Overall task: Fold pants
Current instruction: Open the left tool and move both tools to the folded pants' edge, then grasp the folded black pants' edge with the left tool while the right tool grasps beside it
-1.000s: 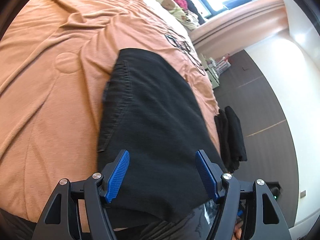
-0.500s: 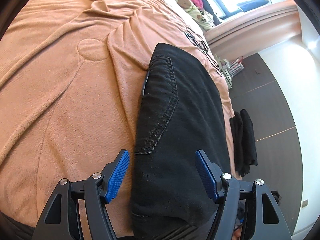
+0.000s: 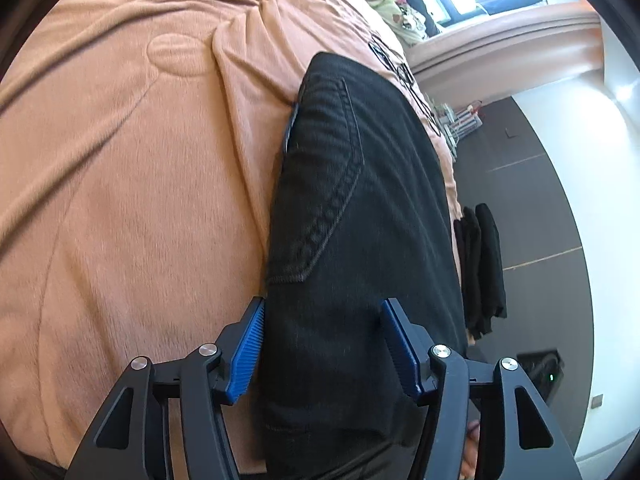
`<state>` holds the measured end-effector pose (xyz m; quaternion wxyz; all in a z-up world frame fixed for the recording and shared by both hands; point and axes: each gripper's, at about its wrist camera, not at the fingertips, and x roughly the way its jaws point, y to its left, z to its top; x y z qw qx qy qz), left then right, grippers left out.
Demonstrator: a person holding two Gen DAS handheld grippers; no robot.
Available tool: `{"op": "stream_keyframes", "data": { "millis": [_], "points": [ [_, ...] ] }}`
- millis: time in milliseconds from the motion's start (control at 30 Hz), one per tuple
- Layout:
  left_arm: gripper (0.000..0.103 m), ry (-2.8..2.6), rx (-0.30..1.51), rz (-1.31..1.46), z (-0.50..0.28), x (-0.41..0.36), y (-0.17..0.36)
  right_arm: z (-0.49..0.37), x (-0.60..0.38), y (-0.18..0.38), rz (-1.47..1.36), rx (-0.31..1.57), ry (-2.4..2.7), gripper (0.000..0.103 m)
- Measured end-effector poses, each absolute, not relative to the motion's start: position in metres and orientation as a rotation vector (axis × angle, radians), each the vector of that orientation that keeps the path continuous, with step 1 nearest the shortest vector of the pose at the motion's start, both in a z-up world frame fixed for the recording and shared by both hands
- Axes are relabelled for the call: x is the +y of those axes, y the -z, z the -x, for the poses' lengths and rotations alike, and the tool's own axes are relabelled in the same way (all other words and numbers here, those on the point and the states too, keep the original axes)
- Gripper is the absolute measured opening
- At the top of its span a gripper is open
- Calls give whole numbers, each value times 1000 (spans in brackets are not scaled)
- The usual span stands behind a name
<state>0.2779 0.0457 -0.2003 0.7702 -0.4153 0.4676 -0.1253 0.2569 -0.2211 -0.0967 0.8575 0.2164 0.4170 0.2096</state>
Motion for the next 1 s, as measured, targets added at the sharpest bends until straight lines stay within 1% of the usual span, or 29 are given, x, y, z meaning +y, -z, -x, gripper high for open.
{"op": "stream_keyframes", "data": {
  "millis": [100, 167, 300, 333, 400, 433, 467, 567, 667, 1000],
  "points": [
    [60, 294, 1022, 909, -273, 43, 203, -266, -216, 107, -475, 907, -456, 46],
    [60, 305, 1029, 907, -271, 41, 204, -271, -212, 111, -490, 924, -466, 39],
    [59, 309, 1032, 891, -267, 37, 203, -273, -212, 117, -510, 927, -466, 38],
    [56, 308, 1033, 889, -267, 38, 203, -275, -213, 119, -517, 930, -467, 37],
    [44, 290, 1032, 877, -264, 39, 203, -277, -214, 124, -543, 938, -472, 37],
    [31, 279, 1018, 888, -261, 43, 202, -278, -215, 125, -558, 941, -474, 36],
    [25, 284, 1001, 905, -260, 45, 200, -277, -214, 126, -563, 942, -476, 35],
    [23, 281, 963, 909, -257, 50, 189, -273, -208, 122, -547, 947, -487, 32],
    [23, 271, 947, 896, -254, 57, 179, -269, -204, 123, -569, 964, -512, 27],
    [23, 222, 964, 880, -238, 89, 174, -267, -178, 130, -586, 1034, -616, 26]
  ]
}}
